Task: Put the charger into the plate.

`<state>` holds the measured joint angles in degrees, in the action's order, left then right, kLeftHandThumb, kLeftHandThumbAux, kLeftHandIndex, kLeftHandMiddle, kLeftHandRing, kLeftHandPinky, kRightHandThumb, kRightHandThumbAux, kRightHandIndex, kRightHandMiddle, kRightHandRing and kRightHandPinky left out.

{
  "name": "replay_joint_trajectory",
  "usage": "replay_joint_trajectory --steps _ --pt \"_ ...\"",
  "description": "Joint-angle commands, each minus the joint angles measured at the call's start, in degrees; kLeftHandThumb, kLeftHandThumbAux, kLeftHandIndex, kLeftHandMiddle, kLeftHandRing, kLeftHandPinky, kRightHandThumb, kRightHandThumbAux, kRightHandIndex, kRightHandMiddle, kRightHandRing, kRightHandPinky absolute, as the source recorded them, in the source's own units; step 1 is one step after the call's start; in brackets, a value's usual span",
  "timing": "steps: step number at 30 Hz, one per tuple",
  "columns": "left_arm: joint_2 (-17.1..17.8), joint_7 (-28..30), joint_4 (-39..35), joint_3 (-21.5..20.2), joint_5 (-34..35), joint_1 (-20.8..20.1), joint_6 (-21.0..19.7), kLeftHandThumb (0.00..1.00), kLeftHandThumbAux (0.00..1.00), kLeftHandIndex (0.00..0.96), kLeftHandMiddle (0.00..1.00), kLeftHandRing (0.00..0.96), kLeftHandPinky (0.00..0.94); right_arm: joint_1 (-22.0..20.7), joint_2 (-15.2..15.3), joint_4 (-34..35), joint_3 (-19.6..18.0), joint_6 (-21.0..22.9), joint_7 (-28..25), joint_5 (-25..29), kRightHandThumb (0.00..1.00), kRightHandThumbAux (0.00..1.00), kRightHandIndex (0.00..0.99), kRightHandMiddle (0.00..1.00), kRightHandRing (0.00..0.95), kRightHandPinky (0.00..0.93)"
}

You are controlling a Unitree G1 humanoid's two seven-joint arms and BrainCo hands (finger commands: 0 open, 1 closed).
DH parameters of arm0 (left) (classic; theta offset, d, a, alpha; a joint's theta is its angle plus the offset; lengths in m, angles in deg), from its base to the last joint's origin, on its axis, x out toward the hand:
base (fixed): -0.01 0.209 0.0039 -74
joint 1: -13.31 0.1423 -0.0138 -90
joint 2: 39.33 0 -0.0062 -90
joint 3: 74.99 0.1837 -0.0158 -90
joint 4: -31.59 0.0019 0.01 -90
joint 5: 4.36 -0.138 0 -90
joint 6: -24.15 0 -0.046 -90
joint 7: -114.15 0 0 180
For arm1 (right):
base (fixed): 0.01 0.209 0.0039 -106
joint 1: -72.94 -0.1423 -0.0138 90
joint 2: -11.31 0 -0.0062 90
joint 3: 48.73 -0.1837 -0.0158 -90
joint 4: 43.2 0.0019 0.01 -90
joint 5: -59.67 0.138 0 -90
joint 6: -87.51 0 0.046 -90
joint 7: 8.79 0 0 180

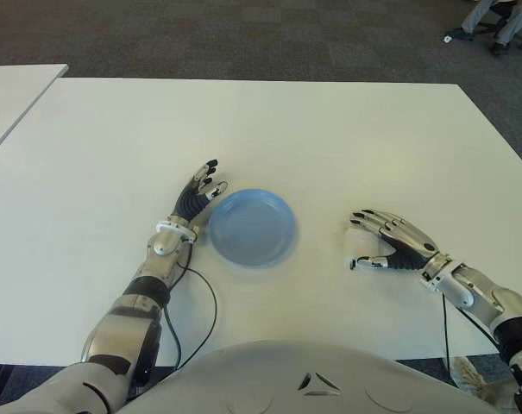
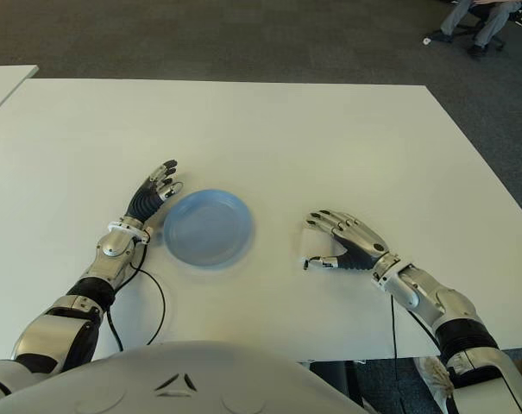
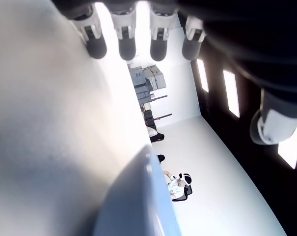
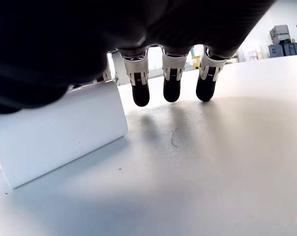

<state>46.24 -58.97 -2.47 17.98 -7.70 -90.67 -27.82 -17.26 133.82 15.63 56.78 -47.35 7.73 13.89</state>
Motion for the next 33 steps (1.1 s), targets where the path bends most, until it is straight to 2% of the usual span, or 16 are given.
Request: replay_joint_trajectory --steps 1,21,33 --pt "-0.8 1.4 2.6 0.8 -1.0 5.7 -3.9 0.0 0.469 0.0 0.048 0.047 0.056 -1.4 -0.8 -1.5 1.4 1.2 -0.4 -1.1 0.228 0.116 0.0 0.0 0.0 0.0" --pt "-0.6 1.9 1.3 0.2 -0.4 6.5 -4.3 0.0 0.483 0.0 0.043 0.043 0.052 -5.1 -0.9 -7.0 4.9 1.0 3.3 -2.3 0.242 0.132 0.0 0.0 0.0 0.0" --pt "-0.1 1.9 1.6 0.3 -1.0 6.5 -3.6 0.0 0.482 0.0 0.045 0.045 0.057 -6.4 0.0 -9.2 7.3 1.4 8.3 -5.3 0.216 0.133 0.0 0.0 0.0 0.0"
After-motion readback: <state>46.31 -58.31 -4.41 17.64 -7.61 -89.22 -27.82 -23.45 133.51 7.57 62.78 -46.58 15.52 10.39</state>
